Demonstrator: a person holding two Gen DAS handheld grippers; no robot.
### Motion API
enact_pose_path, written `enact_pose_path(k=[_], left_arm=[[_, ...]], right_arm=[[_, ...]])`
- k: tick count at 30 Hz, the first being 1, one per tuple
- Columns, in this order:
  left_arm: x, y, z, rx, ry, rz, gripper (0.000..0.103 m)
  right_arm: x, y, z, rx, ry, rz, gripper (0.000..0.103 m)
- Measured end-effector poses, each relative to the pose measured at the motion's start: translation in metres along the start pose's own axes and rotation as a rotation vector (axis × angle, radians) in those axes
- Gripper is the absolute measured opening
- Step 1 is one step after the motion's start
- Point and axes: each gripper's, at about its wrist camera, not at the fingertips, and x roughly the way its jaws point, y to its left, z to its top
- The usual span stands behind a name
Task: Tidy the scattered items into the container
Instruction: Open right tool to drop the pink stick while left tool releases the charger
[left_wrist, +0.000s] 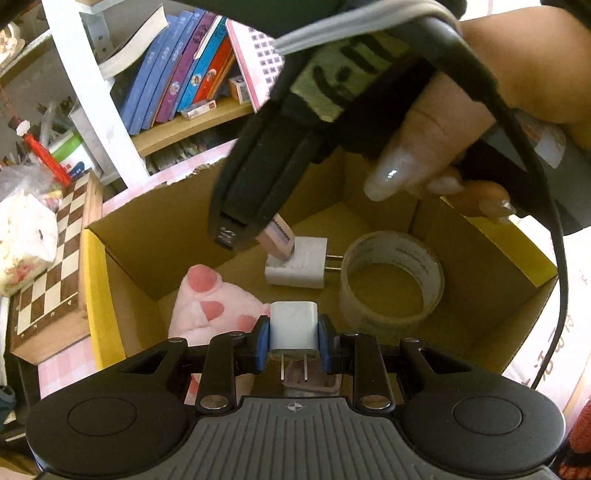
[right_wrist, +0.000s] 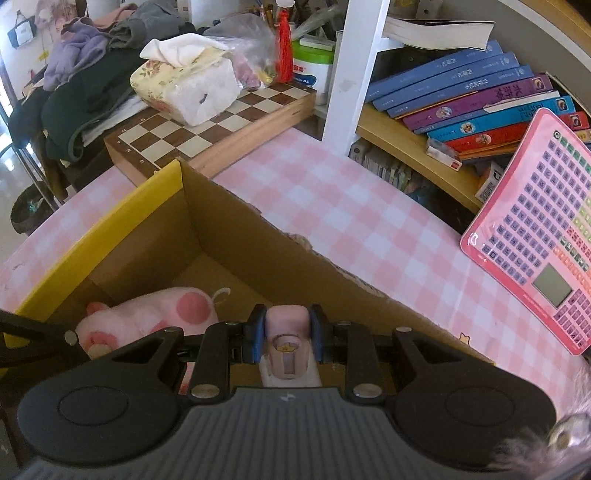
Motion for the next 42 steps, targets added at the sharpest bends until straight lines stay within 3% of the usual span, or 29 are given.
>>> enact_pose_path(k=[25, 33, 37, 42], left_arm=[[0.002, -0.005, -0.002, 0.004, -0.009, -0.002, 0.026], [-0.006, -0.003, -0.004, 0.002, -0.039, 0.011, 0.035], [-0.012, -0.005, -0.004, -0.001, -0.057, 0.022, 0.036], [-0.027, -0.007, -0.006, 0.011, -0.103, 0.049, 0.05]], right_arm=[[0.015, 0.016, 0.006, -0.034, 0.003, -0.01, 0.026], [0.007, 0.018, 0.001, -0.01, -0.019, -0.002, 0.042], [-0.006, 0.021, 0.001, -0.006, -0.048, 0.005, 0.044], [-0.026, 0.022, -0.003, 0.003, -0.082, 0.001, 0.046]])
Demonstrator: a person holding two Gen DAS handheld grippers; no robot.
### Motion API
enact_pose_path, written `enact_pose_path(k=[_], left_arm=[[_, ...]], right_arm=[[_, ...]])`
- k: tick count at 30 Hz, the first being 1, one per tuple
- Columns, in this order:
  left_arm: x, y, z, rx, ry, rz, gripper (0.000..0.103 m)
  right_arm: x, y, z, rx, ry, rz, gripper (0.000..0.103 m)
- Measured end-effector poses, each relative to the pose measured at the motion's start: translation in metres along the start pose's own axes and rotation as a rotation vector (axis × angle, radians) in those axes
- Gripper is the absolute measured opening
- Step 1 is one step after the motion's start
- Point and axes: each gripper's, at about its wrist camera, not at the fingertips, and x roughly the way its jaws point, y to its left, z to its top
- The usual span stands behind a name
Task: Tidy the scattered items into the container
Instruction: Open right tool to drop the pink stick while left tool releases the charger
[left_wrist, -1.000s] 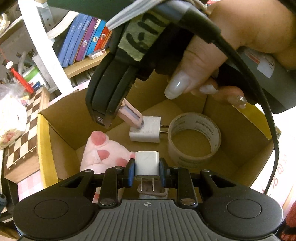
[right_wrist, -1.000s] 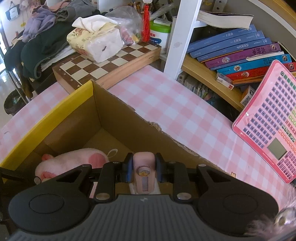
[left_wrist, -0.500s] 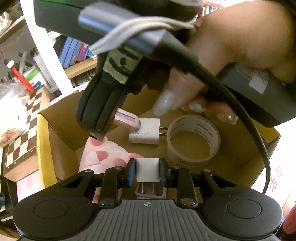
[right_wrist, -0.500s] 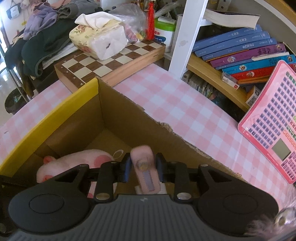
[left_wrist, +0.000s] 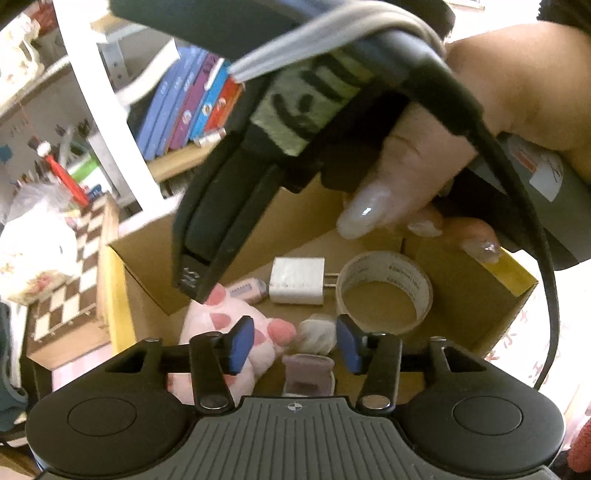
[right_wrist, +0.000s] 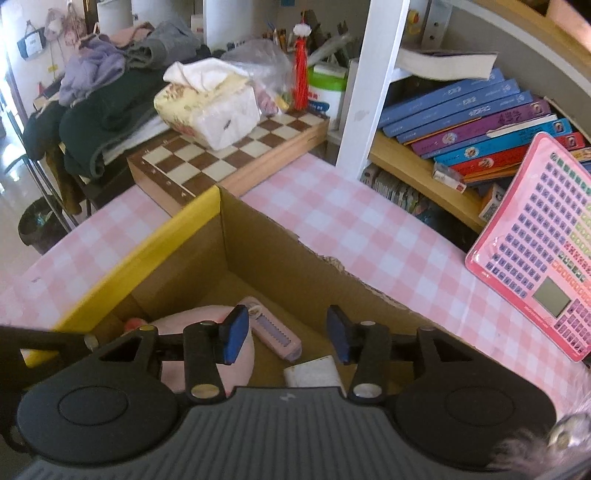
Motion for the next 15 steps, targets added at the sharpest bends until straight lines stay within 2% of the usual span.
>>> enact_pose_path(k=[5, 11, 15], left_arm=[[-0.015, 0.0, -0.002, -0.011, -0.034, 0.015, 0.051], [-0.037, -0.008, -0.015, -0.029, -0.082, 0.028, 0.058], [-0.045, 0.002, -0.006, -0.039, -0.112, 0.034, 0.061]], right_arm=[[-0.023, -0.002, -0.003, 0.029, -0.038, -0.01, 0.047], [-0.055, -0.003, -0.011, 0.07, -0.09, -0.023, 0.048], [-0.076, -0.001, -0.019, 0.087, -0.12, -0.025, 0.049]])
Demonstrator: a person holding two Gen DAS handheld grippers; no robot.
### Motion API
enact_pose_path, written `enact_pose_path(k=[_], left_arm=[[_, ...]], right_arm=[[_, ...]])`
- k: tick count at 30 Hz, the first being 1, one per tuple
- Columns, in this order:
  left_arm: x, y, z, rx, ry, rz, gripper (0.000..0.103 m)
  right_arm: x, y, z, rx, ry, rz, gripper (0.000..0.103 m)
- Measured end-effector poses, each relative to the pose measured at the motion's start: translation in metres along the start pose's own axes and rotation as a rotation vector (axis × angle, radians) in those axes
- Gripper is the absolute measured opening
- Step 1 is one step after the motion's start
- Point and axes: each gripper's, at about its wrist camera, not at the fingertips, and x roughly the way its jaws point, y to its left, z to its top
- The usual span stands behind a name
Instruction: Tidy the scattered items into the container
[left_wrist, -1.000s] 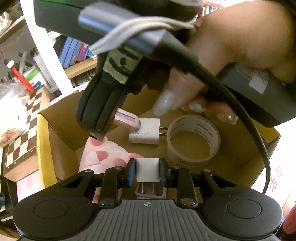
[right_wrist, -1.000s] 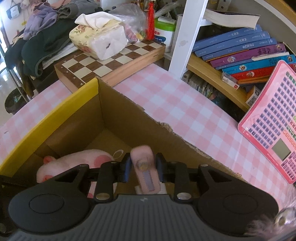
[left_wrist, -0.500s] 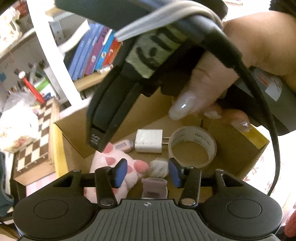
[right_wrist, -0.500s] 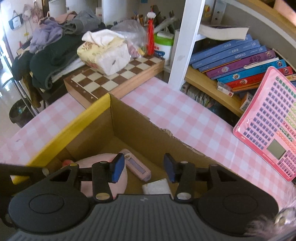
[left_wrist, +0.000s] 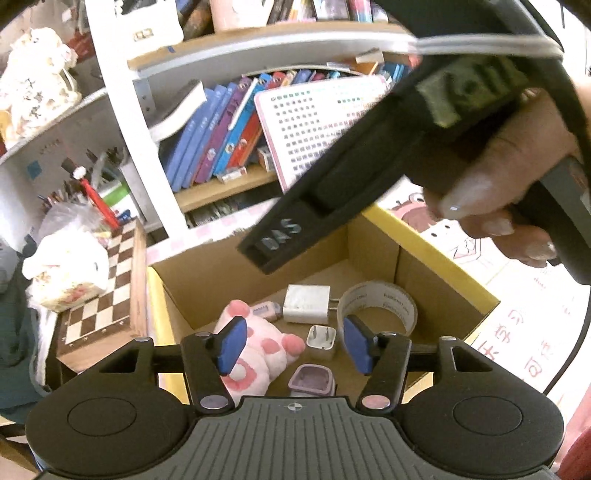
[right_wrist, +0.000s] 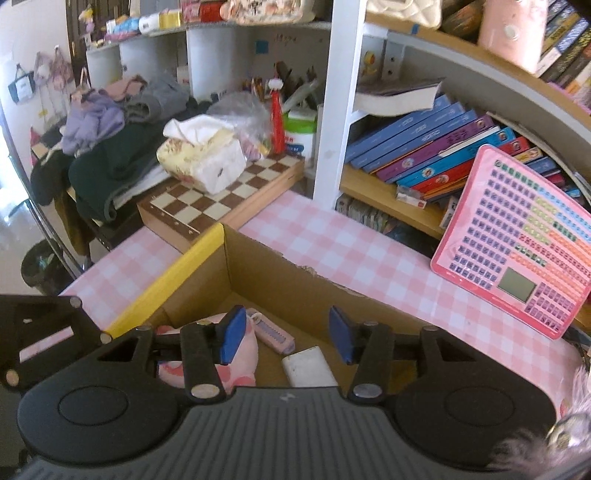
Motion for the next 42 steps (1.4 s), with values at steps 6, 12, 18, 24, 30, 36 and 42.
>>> enact_pose_path(k=[6, 12, 18, 24, 30, 36, 42], left_arm=[[-0.031, 0.0, -0.003, -0.004, -0.058, 0.013, 0.069], [-0.056, 0.008, -0.006, -0.04, -0.099, 0.017, 0.073], [-0.077, 0.013, -0.009, -0.063, -0.128, 0.007, 0.074], [-0.092, 0.011, -0.014, -0.067, -0.148, 0.02, 0.077], [-0.104, -0.002, -0.024, -0.065, -0.15, 0.074, 0.08], [-0.113, -0.008, -0.038, -0.198, -0.116, 0.131, 0.08], [-0.116, -0.025, -0.059, -0.285, -0.064, 0.173, 0.081]], right_arm=[[-0.034, 0.003, -0.008, 0.02, -0.047, 0.007, 0.05], [-0.07, 0.004, -0.018, 0.042, -0.1, 0.006, 0.052], [-0.096, 0.007, -0.028, 0.085, -0.144, -0.007, 0.053], [-0.115, 0.011, -0.046, 0.114, -0.163, -0.029, 0.056], [-0.13, 0.008, -0.073, 0.125, -0.153, -0.044, 0.061], [-0.147, -0.004, -0.103, 0.13, -0.138, -0.071, 0.064], [-0.16, -0.007, -0.135, 0.117, -0.132, -0.099, 0.067]])
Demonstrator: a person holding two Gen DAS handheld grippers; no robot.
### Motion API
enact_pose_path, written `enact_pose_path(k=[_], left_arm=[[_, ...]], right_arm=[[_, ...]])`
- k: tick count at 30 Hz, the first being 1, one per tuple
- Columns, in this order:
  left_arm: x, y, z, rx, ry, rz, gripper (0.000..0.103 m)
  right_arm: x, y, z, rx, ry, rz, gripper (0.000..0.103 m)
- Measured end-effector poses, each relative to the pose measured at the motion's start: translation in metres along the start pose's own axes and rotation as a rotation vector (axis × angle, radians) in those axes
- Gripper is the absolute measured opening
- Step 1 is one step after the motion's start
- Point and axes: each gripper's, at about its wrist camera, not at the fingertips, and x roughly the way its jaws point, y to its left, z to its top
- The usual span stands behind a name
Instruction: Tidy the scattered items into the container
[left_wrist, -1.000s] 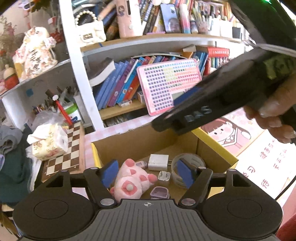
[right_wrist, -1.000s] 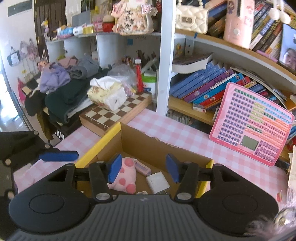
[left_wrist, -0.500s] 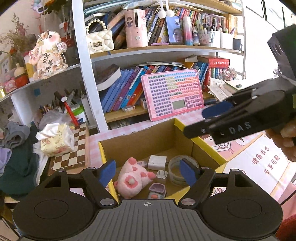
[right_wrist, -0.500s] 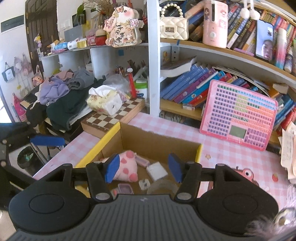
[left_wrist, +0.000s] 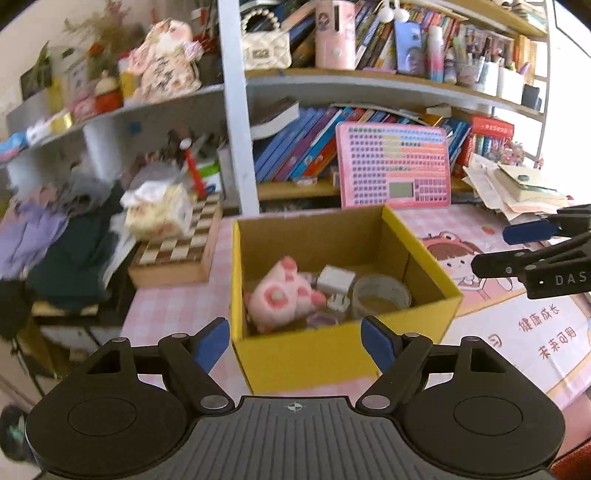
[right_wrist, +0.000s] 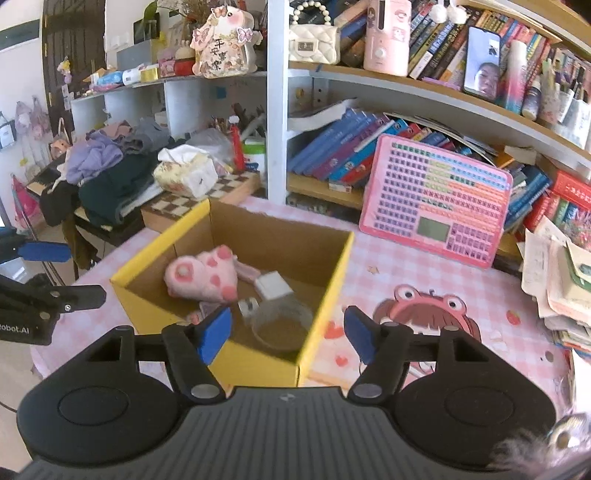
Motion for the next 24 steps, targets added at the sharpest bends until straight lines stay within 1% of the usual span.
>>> enact_pose_path(k=[6, 8, 10, 13, 14, 16, 18, 21, 24], left_arm=[[-0.013, -0.015, -0.023, -0.022, 0.039, 0.046, 0.081], [-0.017, -0.018, -0.03, -0.031, 0.047, 0.051, 0.081], [-0.021, -0.022, -0.037, -0.031, 0.051, 0.059, 0.081], [-0.026, -0.028, -0.046, -0.033, 0.057, 0.075, 0.081], [-0.028, -0.03, -0.049, -0.036, 0.055, 0.079, 0.081], [-0.032, -0.034, -0.056, -0.04, 0.049, 0.093, 0.082], [-0.034, -0.037, -0.061, -0.046, 0.051, 0.106, 0.09], [-0.036, -0.042, -0.068, -0.052, 0.048, 0.119, 0.09], [-0.037, -0.05, -0.076, -0.052, 0.044, 0.137, 0.09]], right_arm=[[-0.013, 0.004, -0.027, 0.024, 0.016, 0.009, 0.072], [-0.017, 0.009, -0.036, 0.023, 0.026, 0.008, 0.073], [-0.019, 0.012, -0.043, 0.025, 0.035, 0.007, 0.076], [-0.022, 0.02, -0.055, 0.033, 0.049, -0.016, 0.079], [-0.024, 0.022, -0.059, 0.036, 0.05, -0.025, 0.082], [-0.027, 0.029, -0.067, 0.04, 0.043, -0.054, 0.084], [-0.029, 0.036, -0.074, 0.037, 0.04, -0.076, 0.085], [-0.034, 0.042, -0.084, 0.052, 0.028, -0.1, 0.088], [-0.038, 0.047, -0.093, 0.073, 0.017, -0.142, 0.092]])
